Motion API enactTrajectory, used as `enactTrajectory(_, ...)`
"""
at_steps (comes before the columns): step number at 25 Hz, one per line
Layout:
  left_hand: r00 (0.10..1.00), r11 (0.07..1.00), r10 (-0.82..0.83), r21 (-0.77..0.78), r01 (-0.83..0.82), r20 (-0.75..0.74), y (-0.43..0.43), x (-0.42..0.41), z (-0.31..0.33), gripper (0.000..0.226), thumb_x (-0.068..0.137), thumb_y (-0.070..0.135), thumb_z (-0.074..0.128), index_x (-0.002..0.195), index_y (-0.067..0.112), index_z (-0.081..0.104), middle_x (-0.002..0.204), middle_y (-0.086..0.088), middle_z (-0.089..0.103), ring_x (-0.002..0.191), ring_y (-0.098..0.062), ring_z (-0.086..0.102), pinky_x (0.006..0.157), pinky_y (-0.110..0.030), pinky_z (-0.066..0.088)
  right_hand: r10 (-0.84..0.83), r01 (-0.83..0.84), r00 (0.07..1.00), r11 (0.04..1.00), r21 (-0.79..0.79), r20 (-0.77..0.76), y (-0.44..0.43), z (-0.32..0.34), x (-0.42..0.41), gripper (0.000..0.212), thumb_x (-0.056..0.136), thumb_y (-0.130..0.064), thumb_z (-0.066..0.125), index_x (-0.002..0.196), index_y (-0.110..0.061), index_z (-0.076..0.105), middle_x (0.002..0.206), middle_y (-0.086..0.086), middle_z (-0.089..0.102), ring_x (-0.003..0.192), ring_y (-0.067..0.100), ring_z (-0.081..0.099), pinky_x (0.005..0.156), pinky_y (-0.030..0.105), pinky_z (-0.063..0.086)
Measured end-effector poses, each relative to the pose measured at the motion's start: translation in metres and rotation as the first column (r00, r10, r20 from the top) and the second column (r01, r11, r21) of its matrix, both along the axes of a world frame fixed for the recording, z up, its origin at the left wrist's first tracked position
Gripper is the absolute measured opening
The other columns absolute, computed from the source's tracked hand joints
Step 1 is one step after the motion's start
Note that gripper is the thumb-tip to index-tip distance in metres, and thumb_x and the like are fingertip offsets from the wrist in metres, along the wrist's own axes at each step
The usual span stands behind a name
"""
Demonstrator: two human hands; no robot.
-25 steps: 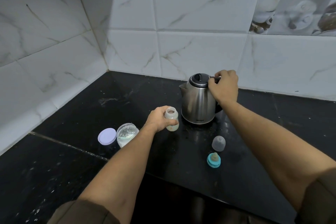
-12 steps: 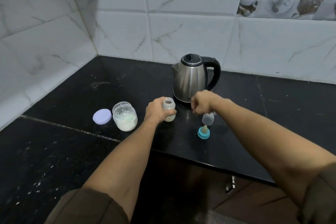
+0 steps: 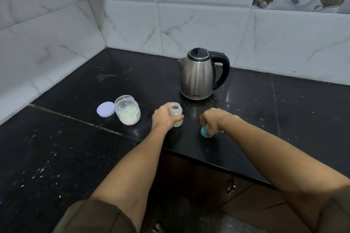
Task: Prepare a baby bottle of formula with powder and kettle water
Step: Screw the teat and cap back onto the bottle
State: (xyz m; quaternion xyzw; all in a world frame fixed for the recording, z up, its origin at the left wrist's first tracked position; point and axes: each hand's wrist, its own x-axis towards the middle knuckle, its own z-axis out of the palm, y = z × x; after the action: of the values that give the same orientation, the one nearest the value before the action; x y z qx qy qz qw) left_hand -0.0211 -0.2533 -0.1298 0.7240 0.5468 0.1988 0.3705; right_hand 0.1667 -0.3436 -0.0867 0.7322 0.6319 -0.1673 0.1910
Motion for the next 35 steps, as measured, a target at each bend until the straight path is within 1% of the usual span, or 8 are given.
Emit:
enactTrajectory(3, 0.999, 0.999, 0.034, -0.014, -0.034, 0.024, -0.004, 0.000, -0.001, 0.054, 0.074, 0.036, 0.088, 0.126, 0.033, 0.070, 0.113, 0.007, 0.074, 0.113, -0.018, 0.064, 0.097, -0.031, 0.049, -0.002, 0.002, 1.000, 1.000, 0.021, -0.031, -0.002, -0.013, 0.003, 0.056, 0.080, -0.029, 0.083, 0.133, -0.024, 0.065, 0.126, 0.004, 0.066, 0.111, 0.025, 0.064, 0.089, 0.039, 0.060)
enactTrajectory(5, 0.999, 0.999, 0.039, -0.023, -0.039, 0.032, -0.003, 0.000, -0.001, 0.056, 0.073, 0.036, 0.089, 0.125, 0.033, 0.070, 0.113, 0.008, 0.074, 0.114, -0.018, 0.064, 0.100, -0.033, 0.050, -0.015, 0.015, 0.999, 1.000, 0.021, -0.040, -0.001, -0.016, 0.002, 0.056, 0.079, -0.031, 0.084, 0.132, -0.024, 0.066, 0.127, 0.005, 0.066, 0.117, 0.028, 0.063, 0.090, 0.039, 0.059)
enactTrajectory(8, 0.998, 0.998, 0.048, -0.038, -0.047, 0.039, -0.004, 0.000, -0.001, 0.063, 0.067, 0.041, 0.092, 0.125, 0.032, 0.069, 0.112, 0.009, 0.074, 0.115, -0.019, 0.065, 0.105, -0.039, 0.051, -0.055, 0.074, 0.992, 0.983, 0.167, -0.113, 0.009, 0.002, -0.004, 0.041, 0.079, -0.032, 0.082, 0.117, -0.023, 0.070, 0.118, 0.006, 0.068, 0.111, 0.030, 0.067, 0.080, 0.033, 0.053)
enactTrajectory(11, 0.998, 0.998, 0.057, -0.041, -0.056, 0.013, -0.004, -0.001, -0.005, 0.084, 0.055, 0.055, 0.090, 0.130, 0.028, 0.065, 0.114, 0.008, 0.074, 0.115, -0.019, 0.066, 0.104, -0.042, 0.052, -0.047, 0.138, 0.971, 0.910, 0.390, -0.235, 0.028, 0.035, -0.011, 0.041, 0.081, -0.031, 0.082, 0.119, -0.021, 0.071, 0.115, 0.003, 0.070, 0.107, 0.027, 0.066, 0.084, 0.034, 0.053)
enactTrajectory(13, 0.999, 0.999, 0.035, -0.026, -0.036, -0.025, -0.003, -0.002, 0.000, 0.073, 0.061, 0.051, 0.093, 0.124, 0.026, 0.067, 0.112, 0.005, 0.074, 0.111, -0.019, 0.066, 0.099, -0.038, 0.053, -0.014, 0.149, 0.957, 0.882, 0.446, -0.291, 0.041, 0.053, -0.020, 0.046, 0.079, -0.031, 0.084, 0.122, -0.022, 0.072, 0.113, 0.001, 0.070, 0.105, 0.025, 0.066, 0.084, 0.034, 0.053)
enactTrajectory(18, 0.991, 0.999, -0.045, -0.005, 0.045, -0.123, 0.004, -0.003, 0.006, 0.054, 0.071, 0.048, 0.091, 0.115, 0.024, 0.069, 0.107, 0.004, 0.074, 0.104, -0.018, 0.066, 0.092, -0.037, 0.053, 0.079, 0.047, 0.963, 0.892, 0.450, -0.257, 0.061, 0.058, -0.035, 0.052, 0.080, -0.035, 0.085, 0.129, -0.022, 0.073, 0.122, 0.000, 0.071, 0.108, 0.022, 0.065, 0.090, 0.035, 0.054)
enactTrajectory(32, 0.979, 0.996, -0.092, -0.016, 0.090, -0.183, 0.015, -0.008, 0.007, 0.053, 0.070, 0.050, 0.091, 0.113, 0.024, 0.074, 0.102, 0.003, 0.077, 0.100, -0.016, 0.069, 0.093, -0.039, 0.057, 0.113, -0.031, 0.966, 0.943, 0.332, -0.231, 0.085, 0.054, -0.052, 0.047, 0.078, -0.032, 0.085, 0.123, -0.023, 0.074, 0.109, -0.002, 0.073, 0.097, 0.019, 0.067, 0.085, 0.035, 0.059)
enactTrajectory(35, 0.976, 0.995, -0.102, -0.004, 0.104, -0.194, 0.016, -0.007, 0.007, 0.051, 0.071, 0.050, 0.090, 0.112, 0.024, 0.075, 0.100, 0.004, 0.077, 0.099, -0.016, 0.069, 0.092, -0.038, 0.057, 0.111, -0.035, 0.970, 0.946, 0.322, -0.219, 0.085, 0.054, -0.052, 0.043, 0.077, -0.033, 0.086, 0.118, -0.023, 0.075, 0.105, -0.003, 0.072, 0.094, 0.018, 0.066, 0.078, 0.031, 0.057)
